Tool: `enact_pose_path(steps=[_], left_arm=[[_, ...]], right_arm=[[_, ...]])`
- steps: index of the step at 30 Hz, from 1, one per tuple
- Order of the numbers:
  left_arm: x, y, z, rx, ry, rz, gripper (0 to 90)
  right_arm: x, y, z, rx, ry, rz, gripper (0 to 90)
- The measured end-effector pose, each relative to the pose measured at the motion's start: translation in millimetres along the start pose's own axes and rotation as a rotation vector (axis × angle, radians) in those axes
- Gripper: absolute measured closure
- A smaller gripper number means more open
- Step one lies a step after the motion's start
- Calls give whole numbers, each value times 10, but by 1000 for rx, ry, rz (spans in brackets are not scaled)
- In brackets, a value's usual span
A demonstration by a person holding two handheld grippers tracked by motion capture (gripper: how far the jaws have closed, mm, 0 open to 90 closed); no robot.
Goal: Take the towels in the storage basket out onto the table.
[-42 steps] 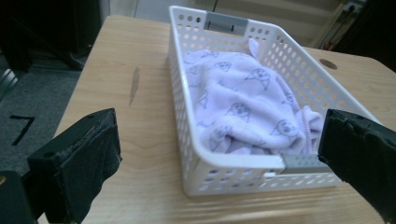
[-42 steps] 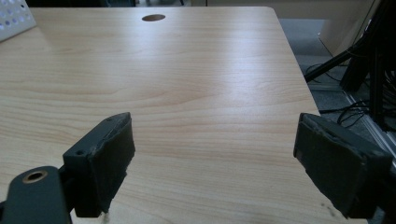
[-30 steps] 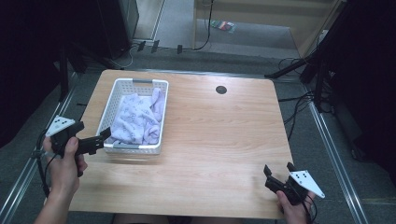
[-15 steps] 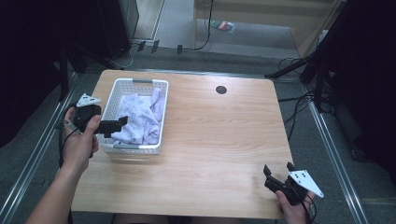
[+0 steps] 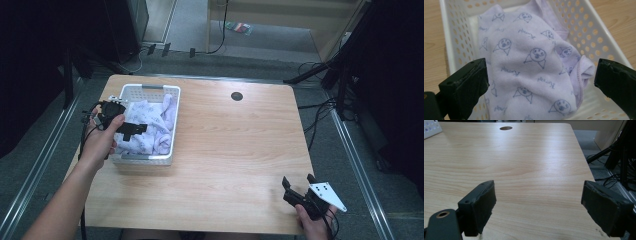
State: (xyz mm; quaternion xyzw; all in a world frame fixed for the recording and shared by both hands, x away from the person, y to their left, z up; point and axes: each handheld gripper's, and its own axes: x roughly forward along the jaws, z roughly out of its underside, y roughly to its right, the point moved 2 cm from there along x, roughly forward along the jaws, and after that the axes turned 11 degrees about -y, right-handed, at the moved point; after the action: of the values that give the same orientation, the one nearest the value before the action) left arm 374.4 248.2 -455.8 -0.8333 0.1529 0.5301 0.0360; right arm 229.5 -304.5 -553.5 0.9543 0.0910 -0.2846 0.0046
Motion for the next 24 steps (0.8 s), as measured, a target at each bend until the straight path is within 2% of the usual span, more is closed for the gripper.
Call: enact_pose_path(steps=[2, 3, 5, 6, 7, 9, 11, 12, 13, 14, 15, 18, 22, 24], left_arm=[[102, -2, -48, -5, -31, 6, 0], [102, -2, -48, -5, -31, 6, 0], [183, 2, -75, -11, -59, 29, 0], [267, 8, -100, -4, -93, 39, 0], [267, 8, -100, -4, -93, 39, 0], [370, 18, -144, -4, -127, 32, 0], [444, 20, -173, 0, -169, 48, 0], [444, 20, -173, 0, -169, 48, 0], [520, 13, -205, 6, -210, 54, 0], [520, 13, -205, 6, -210, 54, 0], [588, 13, -234, -2, -224, 47, 0], [639, 29, -261, -6, -244, 49, 0], [713, 49, -288, -8, -265, 21, 0], [754, 50, -283, -5, -275, -7, 0]], right_arm=[[0, 3, 0, 0, 1, -1, 126], [-1, 3, 0, 2, 1, -2, 126], [-1, 4, 0, 2, 1, -2, 126], [0, 7, -1, 3, 2, -4, 126], [0, 7, -1, 3, 2, -4, 126], [-1, 8, 0, 3, 2, -6, 126], [-1, 8, 0, 3, 2, -6, 126], [-1, 8, 0, 3, 2, -6, 126], [0, 9, 0, 3, 1, -5, 126], [0, 9, 0, 3, 1, -5, 126], [1, 8, -1, 3, 1, -4, 126], [-1, 8, 0, 3, 2, -5, 126], [-1, 9, 0, 3, 4, -7, 126], [-2, 8, 0, 3, 4, -7, 126]])
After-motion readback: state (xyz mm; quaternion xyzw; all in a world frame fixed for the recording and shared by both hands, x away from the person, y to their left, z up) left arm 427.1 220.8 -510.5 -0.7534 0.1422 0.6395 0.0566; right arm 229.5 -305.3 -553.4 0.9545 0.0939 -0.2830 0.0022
